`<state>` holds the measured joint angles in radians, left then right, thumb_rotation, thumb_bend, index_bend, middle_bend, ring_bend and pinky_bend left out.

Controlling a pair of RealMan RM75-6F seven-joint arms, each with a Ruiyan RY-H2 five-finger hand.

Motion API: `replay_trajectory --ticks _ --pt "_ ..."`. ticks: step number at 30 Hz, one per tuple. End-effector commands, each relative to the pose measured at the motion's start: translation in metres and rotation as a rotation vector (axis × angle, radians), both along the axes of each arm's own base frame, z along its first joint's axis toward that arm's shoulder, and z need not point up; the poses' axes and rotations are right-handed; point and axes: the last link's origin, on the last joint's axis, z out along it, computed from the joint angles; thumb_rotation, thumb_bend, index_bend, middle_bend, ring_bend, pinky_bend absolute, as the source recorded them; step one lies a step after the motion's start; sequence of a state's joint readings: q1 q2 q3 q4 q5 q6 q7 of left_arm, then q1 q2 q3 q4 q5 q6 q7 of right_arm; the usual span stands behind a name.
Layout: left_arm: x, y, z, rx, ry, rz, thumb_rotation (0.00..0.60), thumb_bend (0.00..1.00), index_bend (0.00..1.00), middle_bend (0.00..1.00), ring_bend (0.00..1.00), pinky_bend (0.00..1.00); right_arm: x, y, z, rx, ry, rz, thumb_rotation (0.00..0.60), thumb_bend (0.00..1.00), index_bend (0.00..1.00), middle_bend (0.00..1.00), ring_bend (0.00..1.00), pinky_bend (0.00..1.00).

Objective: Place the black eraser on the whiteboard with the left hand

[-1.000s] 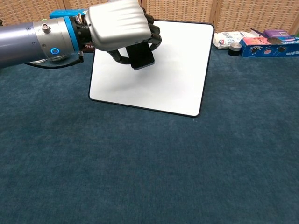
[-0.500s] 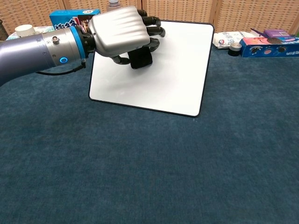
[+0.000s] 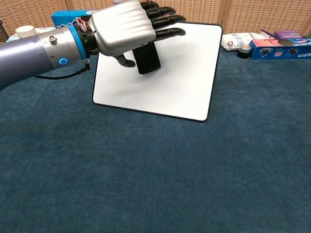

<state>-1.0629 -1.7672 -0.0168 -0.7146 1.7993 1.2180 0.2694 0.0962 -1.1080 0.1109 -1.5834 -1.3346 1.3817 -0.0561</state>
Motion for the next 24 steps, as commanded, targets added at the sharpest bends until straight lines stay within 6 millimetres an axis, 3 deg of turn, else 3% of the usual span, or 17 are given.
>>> replay_trajectory --ticks 1,3,4,7,10,14,18,24 --pt "-0.016 -0.015 0.021 -0.044 -0.122 0.071 0.600 0.14 0.00 0.00 0.00 0.12 0.001 0.000 0.000 -0.001 0.000 0.002 0.600 0.00 0.04 0.00 0.00 0.00" --pt "-0.026 -0.026 0.035 -0.054 -0.167 0.118 0.600 0.12 0.00 0.00 0.00 0.12 0.001 0.001 0.000 -0.001 -0.001 0.004 0.600 0.00 0.04 0.00 0.00 0.00" --pt "-0.052 -0.040 0.064 -0.051 -0.253 0.232 0.600 0.12 0.00 0.00 0.00 0.12 0.002 0.001 0.000 -0.003 0.001 0.008 0.600 0.00 0.04 0.00 0.00 0.00" --pt "-0.075 -0.065 0.103 -0.035 -0.297 0.390 0.600 0.11 0.00 0.00 0.00 0.10 0.003 0.002 0.000 -0.005 0.003 0.013 0.600 0.00 0.04 0.00 0.00 0.00" --pt "-0.095 -0.078 0.129 -0.005 -0.337 0.512 0.600 0.10 0.00 0.00 0.00 0.09 0.005 0.002 0.000 -0.007 0.003 0.018 0.600 0.00 0.04 0.00 0.00 0.00" --pt "-0.137 -0.105 0.164 0.028 -0.453 0.731 0.600 0.09 0.00 0.00 0.00 0.07 0.007 0.003 0.001 -0.019 0.007 0.031 0.600 0.00 0.04 0.00 0.00 0.00" --pt "-0.174 -0.135 0.185 0.104 -0.542 0.899 0.600 0.09 0.00 0.00 0.00 0.05 0.010 0.004 0.003 -0.034 0.017 0.043 0.600 0.00 0.04 0.00 0.00 0.00" --pt "-0.215 -0.173 0.191 0.102 -0.675 1.116 0.600 0.09 0.00 0.00 0.00 0.04 0.011 0.005 0.007 -0.079 0.066 0.064 0.600 0.00 0.04 0.00 0.00 0.00"
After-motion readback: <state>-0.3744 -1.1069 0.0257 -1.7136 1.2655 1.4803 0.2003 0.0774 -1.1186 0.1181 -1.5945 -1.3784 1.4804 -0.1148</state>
